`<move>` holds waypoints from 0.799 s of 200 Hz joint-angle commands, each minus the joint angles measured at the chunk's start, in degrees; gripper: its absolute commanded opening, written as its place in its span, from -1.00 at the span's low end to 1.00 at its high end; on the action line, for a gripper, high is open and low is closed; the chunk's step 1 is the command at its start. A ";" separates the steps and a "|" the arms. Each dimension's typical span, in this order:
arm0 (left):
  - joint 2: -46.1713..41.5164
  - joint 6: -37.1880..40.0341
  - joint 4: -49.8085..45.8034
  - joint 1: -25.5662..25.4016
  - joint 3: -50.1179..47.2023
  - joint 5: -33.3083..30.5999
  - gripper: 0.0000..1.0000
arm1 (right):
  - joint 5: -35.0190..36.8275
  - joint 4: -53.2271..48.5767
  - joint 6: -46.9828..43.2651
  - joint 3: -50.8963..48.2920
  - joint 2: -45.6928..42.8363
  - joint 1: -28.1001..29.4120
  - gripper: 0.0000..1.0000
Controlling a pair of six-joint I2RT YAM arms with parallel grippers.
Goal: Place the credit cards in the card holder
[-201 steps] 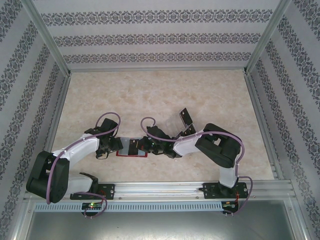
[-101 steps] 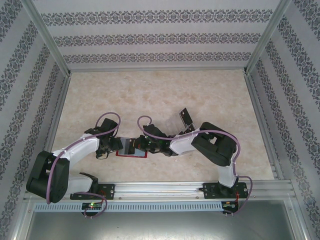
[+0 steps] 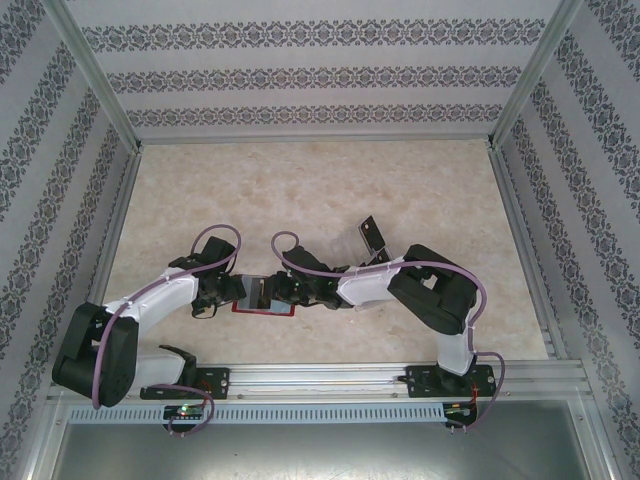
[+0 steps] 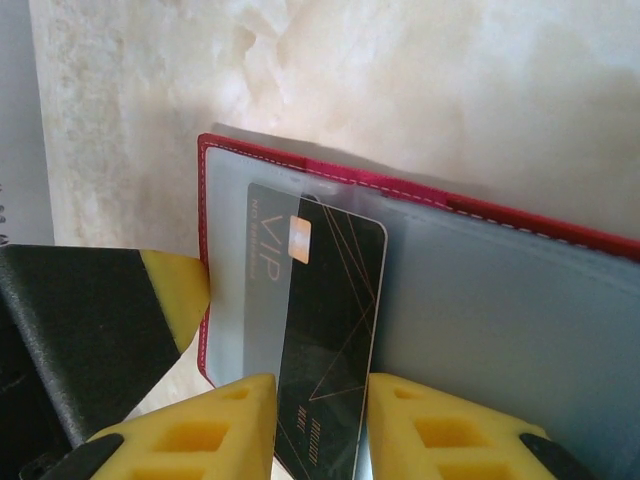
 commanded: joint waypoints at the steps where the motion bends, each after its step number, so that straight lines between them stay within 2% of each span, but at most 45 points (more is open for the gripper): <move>1: -0.77 -0.49 -0.76 -0.66 1.33 1.22 0.65 | 1.09 -6.91 -2.18 0.77 0.52 0.39 -0.36; 24: -1.64 -0.40 -1.65 -0.65 2.39 1.22 0.65 | 1.88 -9.46 -2.31 0.60 1.09 -0.36 -0.27; 92: -2.79 -0.31 -2.83 -0.72 2.70 0.82 0.66 | 3.08 -16.19 -4.77 -1.44 -2.09 -4.80 -0.25; 160: -0.88 0.45 -0.19 -0.71 1.48 2.38 0.65 | 3.91 -23.01 -9.17 3.81 -4.85 -3.51 -0.27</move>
